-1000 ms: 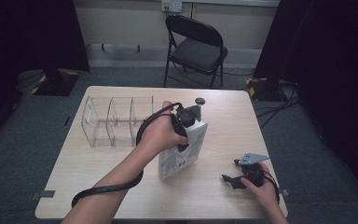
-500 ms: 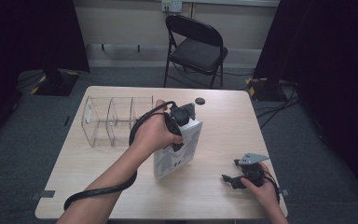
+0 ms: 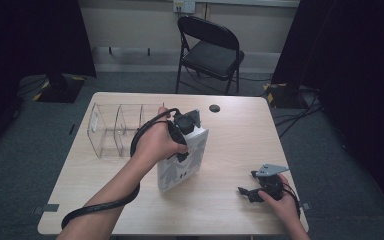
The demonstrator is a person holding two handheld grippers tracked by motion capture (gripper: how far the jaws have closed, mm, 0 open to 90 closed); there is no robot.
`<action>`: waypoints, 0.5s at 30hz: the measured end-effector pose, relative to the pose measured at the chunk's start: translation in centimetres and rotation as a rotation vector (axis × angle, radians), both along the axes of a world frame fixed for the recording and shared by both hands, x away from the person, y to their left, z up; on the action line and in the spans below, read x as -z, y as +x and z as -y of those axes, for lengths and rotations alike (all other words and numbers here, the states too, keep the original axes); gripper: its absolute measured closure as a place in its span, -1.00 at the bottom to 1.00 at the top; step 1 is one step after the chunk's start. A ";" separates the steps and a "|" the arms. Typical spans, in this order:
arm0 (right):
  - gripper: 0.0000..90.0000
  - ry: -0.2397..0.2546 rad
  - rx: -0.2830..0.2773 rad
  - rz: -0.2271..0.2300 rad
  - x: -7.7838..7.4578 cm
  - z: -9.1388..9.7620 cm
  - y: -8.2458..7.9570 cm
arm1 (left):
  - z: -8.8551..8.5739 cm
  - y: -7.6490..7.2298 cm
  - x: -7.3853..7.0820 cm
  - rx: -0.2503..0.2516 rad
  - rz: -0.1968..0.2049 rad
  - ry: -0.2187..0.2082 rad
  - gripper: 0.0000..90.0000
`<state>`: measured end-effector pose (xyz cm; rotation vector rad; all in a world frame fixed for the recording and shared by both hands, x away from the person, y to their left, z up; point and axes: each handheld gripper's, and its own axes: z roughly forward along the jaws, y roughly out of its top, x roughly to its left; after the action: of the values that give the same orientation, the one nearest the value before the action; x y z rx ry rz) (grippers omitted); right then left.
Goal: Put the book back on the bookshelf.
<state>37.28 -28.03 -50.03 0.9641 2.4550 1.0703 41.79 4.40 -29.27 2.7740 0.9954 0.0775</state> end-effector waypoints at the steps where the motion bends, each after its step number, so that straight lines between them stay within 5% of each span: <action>1: -0.71 0.000 0.000 0.000 0.0 0.0 0.0 | -0.2 0.1 0.0 0.007 -0.004 0.006 0.17; 15: -0.71 -0.001 0.002 0.002 0.0 0.0 0.0 | -2.0 0.0 0.0 -0.044 -0.014 -0.008 0.17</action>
<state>37.26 -28.03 -50.02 0.9643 2.4526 1.0689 41.76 6.42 -29.25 2.7497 1.0583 0.0607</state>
